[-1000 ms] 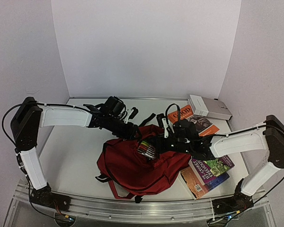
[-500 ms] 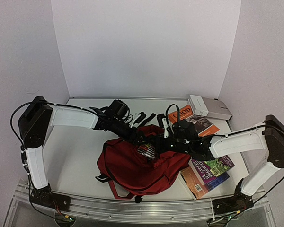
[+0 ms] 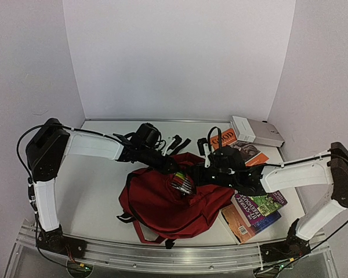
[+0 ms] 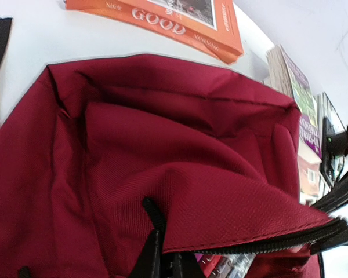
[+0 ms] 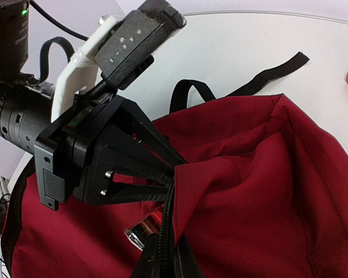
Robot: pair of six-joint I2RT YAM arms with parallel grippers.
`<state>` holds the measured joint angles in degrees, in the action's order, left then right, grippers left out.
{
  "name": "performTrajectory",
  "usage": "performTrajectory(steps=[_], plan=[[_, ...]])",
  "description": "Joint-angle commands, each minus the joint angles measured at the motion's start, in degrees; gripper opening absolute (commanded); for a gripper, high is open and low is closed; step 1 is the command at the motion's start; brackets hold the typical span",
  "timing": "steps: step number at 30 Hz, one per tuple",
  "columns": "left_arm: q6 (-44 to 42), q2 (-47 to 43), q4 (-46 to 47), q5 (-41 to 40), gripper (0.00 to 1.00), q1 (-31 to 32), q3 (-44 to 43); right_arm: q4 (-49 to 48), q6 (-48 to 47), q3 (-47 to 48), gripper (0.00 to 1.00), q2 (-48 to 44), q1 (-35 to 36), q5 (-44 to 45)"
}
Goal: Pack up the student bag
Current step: Place the stationery in the student bag.
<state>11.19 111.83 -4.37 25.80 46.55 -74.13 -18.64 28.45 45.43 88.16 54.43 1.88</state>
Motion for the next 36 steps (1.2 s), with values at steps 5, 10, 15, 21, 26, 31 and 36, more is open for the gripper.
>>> performTrajectory(steps=[5,10,15,21,26,31,36], plan=[[6.2,-6.3,-1.3,-12.3,0.00,-0.9,1.5,9.9,1.5,3.1,0.51,-4.4,0.2,2.2],[11.8,-12.9,-11.3,-16.7,0.00,-1.3,4.2,13.9,0.9,4.0,0.72,-4.7,3.1,3.2],[16.1,-19.5,-17.3,-13.7,0.00,-1.3,8.2,15.0,-0.9,6.6,0.78,-4.6,9.7,8.3],[19.2,-22.8,-23.1,-10.2,0.00,-1.5,8.8,10.4,-6.2,8.0,0.60,-6.8,15.7,6.6],[19.8,-25.9,-23.2,-9.5,0.00,-1.5,9.9,8.4,-9.4,10.2,0.47,-3.8,18.9,5.0],[19.6,-26.6,-24.1,-7.8,0.00,-1.6,9.3,8.3,-12.4,14.4,0.46,3.7,20.4,5.4],[19.4,-26.7,-25.0,-7.3,0.00,-1.6,9.2,8.2,-15.2,17.4,0.50,8.8,20.5,9.0]])
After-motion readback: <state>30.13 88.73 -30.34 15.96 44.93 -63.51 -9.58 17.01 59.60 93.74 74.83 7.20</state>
